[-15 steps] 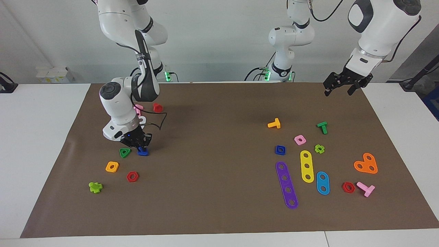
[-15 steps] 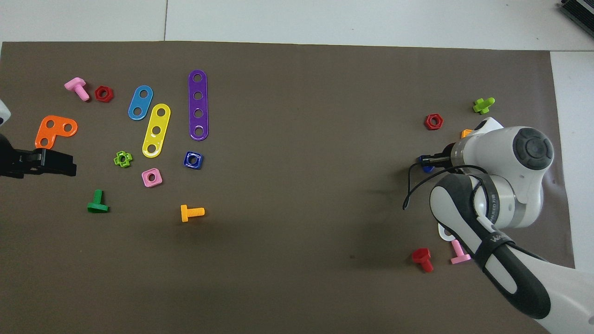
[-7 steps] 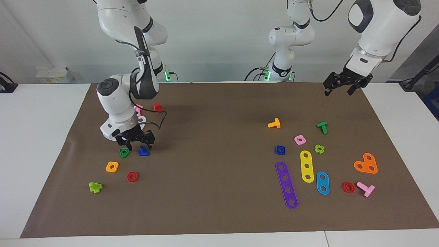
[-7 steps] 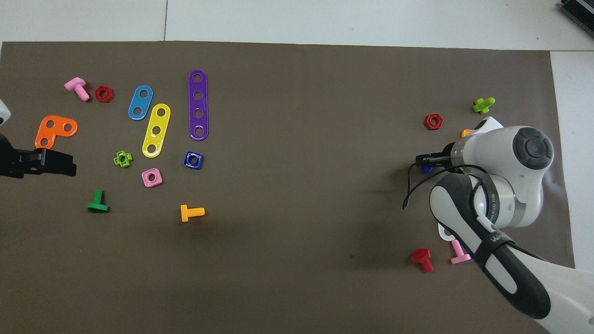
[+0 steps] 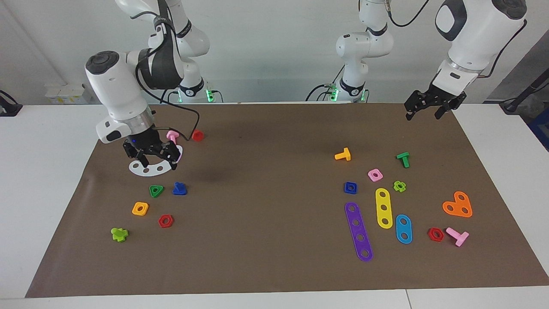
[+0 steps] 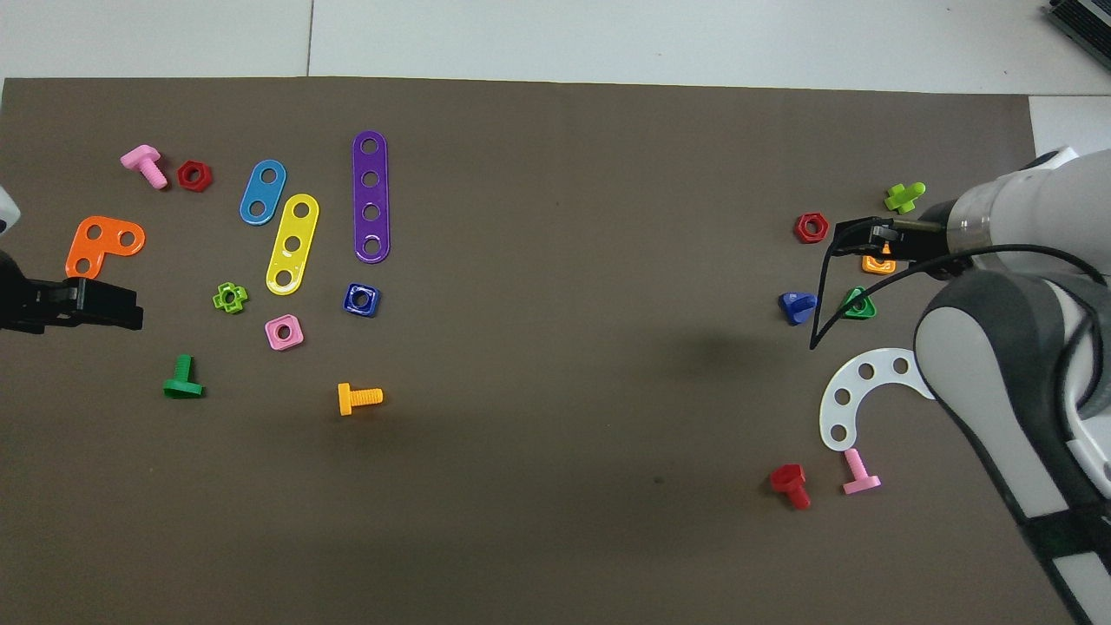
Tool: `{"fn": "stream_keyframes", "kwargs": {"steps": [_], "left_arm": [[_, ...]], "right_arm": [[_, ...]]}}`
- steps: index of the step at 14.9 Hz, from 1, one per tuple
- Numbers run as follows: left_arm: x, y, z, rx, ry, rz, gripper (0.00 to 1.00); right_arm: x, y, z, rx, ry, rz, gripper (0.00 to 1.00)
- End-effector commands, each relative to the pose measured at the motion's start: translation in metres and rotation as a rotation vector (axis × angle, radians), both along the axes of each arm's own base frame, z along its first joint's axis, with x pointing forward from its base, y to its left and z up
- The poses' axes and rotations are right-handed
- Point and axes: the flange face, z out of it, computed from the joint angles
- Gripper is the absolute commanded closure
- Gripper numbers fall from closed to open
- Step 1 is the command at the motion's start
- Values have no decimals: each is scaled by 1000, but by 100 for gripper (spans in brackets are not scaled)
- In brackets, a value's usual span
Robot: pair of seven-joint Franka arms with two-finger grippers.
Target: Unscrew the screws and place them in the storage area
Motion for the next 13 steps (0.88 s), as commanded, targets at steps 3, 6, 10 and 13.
{"fn": "stream_keyframes", "kwargs": {"steps": [3,6,10,13], "left_arm": [[-9,2,0,-3,-11,11,0],[-9,2,0,-3,-11,13,0],[-9,2,1,-3,-13,11,0],[-9,2,0,-3,-11,11,0]], "right_arm": [[-24,-9,74,1,65,-24,0],[-32,-11,117,-73,106,6,0],[-37,-22,118,-59,146,73,0],[-38,-23,116,-51,150,69,0]]}}
